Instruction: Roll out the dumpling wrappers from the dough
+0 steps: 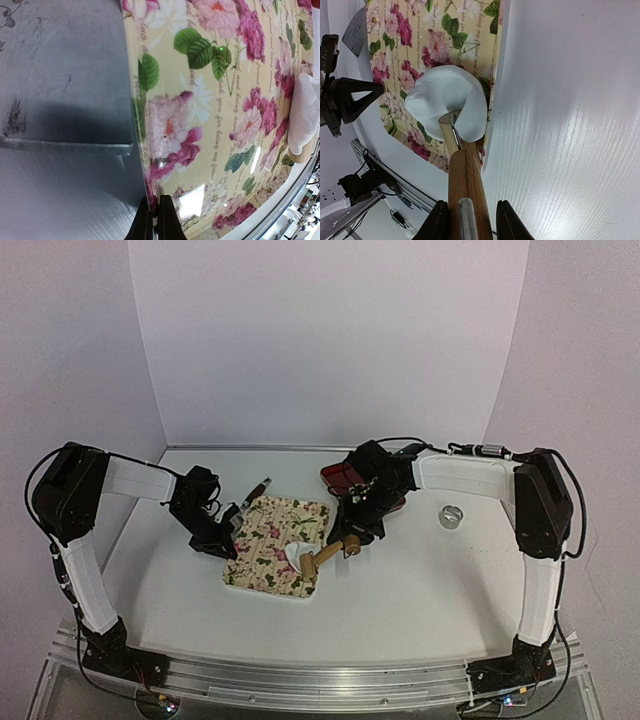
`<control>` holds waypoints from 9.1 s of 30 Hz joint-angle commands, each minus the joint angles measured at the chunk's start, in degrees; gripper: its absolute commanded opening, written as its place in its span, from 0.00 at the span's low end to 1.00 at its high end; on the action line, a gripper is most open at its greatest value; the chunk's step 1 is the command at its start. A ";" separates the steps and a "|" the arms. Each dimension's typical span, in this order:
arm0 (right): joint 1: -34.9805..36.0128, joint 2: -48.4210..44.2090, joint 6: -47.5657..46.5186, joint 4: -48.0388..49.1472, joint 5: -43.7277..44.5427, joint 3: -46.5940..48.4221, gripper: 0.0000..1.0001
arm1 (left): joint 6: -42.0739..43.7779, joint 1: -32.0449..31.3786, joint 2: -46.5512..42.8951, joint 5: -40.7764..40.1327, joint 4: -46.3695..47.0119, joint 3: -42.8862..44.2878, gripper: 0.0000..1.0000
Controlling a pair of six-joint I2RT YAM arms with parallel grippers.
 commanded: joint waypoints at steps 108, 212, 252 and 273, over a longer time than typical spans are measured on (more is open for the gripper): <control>0.12 -11.52 6.79 5.65 -1.98 4.67 0.00 | -14.40 -2.60 -8.35 -3.76 0.20 0.32 0.75; 8.32 6.22 -10.69 -11.26 8.85 30.67 0.00 | -15.41 -8.47 -13.98 -7.95 -3.99 -0.32 0.70; 8.48 21.32 -7.32 -9.82 3.73 40.35 0.00 | -9.95 -8.04 -0.48 -11.98 -1.33 0.96 0.00; 5.90 20.11 -5.01 -15.31 11.83 33.30 0.00 | -9.90 -8.00 -0.22 -13.84 -1.68 0.01 0.00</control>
